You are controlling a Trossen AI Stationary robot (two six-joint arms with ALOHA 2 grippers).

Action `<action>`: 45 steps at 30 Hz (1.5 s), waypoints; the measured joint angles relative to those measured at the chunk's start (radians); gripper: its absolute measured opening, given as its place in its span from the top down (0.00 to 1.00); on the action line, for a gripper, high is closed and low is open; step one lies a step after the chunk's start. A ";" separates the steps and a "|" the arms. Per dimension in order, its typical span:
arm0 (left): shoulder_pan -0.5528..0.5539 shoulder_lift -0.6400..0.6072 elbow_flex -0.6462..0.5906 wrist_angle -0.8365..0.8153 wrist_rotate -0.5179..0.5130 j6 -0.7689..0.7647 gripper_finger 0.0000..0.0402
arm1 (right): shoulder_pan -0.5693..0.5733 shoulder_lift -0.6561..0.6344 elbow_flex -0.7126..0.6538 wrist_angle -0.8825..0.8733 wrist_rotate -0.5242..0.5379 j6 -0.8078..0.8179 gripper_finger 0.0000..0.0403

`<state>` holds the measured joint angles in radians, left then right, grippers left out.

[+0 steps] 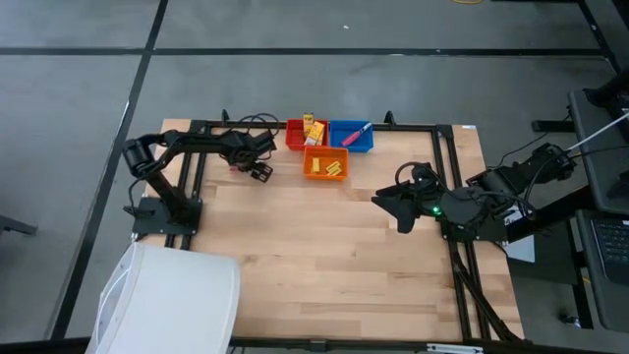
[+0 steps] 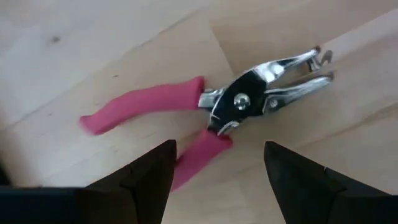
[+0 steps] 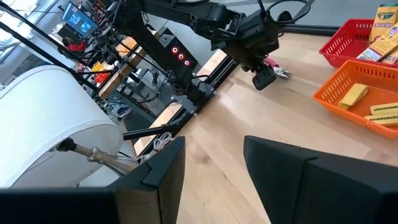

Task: Pick & Place School Supplies
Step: Put the pink hole punchers into the blue bin

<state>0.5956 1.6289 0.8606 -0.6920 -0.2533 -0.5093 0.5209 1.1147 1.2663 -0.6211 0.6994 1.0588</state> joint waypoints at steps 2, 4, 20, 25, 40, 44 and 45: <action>0.010 0.005 -0.017 0.021 0.043 0.002 0.41 | 0.000 0.000 0.000 0.000 0.000 0.000 0.59; 0.018 0.007 -0.036 0.035 0.079 -0.001 0.43 | 0.000 0.000 0.000 0.001 0.000 0.000 0.59; -0.036 -0.015 -0.064 0.069 0.211 -0.055 0.87 | 0.000 0.000 0.000 0.000 0.000 -0.023 0.59; -0.109 -0.090 -0.072 0.145 0.394 -0.134 0.87 | 0.000 0.000 0.000 0.000 0.000 -0.031 0.59; -0.413 -0.299 -0.066 1.076 0.471 -0.532 0.87 | -0.074 0.000 0.000 0.051 -0.090 -0.176 0.59; -0.466 -0.292 -0.065 1.267 0.439 -0.598 0.87 | -0.109 0.015 0.001 0.129 -0.114 -0.279 0.59; -0.478 -0.291 -0.064 1.291 0.440 -0.605 0.87 | -0.116 0.023 0.001 0.143 -0.125 -0.312 0.59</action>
<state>0.1178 1.3375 0.7961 0.5990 0.1864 -1.1142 0.4049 1.1381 1.2671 -0.4778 0.5740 0.7467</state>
